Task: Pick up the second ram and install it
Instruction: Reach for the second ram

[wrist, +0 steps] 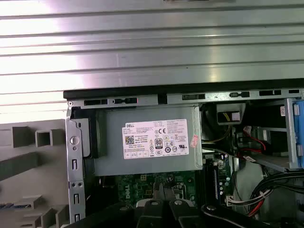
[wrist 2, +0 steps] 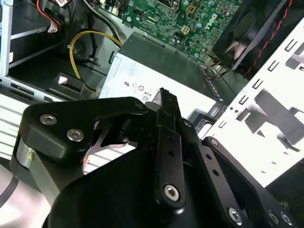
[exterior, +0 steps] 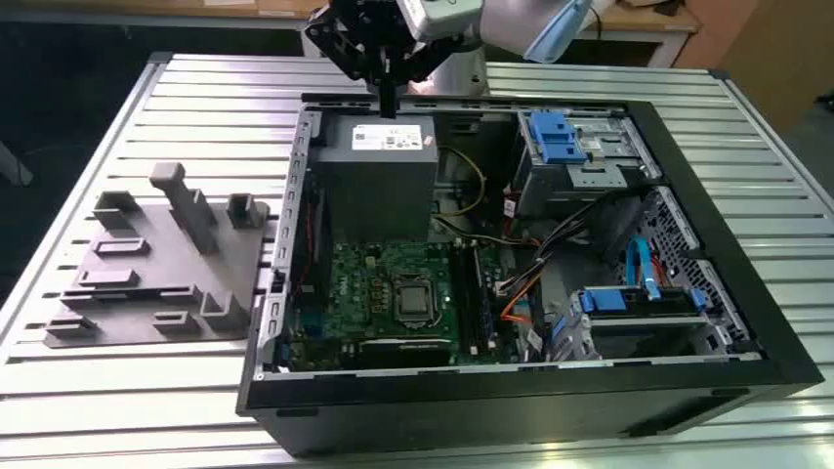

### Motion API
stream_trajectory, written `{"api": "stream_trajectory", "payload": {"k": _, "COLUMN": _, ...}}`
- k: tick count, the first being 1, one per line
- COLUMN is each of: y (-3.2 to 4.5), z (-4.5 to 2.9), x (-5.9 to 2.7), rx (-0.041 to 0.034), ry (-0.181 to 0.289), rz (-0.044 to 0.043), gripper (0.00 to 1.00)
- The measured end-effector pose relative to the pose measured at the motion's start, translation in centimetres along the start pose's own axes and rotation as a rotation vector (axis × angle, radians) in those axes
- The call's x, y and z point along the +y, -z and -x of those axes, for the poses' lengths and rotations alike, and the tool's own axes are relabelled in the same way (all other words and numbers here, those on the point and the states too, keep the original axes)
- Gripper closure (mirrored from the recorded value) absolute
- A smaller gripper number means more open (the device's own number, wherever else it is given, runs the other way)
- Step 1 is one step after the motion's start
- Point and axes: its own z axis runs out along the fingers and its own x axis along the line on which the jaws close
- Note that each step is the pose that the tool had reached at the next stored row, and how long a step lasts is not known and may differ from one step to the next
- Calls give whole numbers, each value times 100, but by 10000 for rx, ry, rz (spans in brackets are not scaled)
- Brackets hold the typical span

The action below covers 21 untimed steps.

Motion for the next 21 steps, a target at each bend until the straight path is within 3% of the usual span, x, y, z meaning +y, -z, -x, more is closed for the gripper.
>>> {"api": "stream_trajectory", "payload": {"k": 14, "y": 0, "z": -20, "x": -2, "rx": -1, "ry": 0, "rz": 0, "gripper": 90}}
{"api": "stream_trajectory", "payload": {"k": 21, "y": -3, "z": -192, "x": -15, "rx": -3, "ry": 0, "rz": -1, "gripper": 90}}
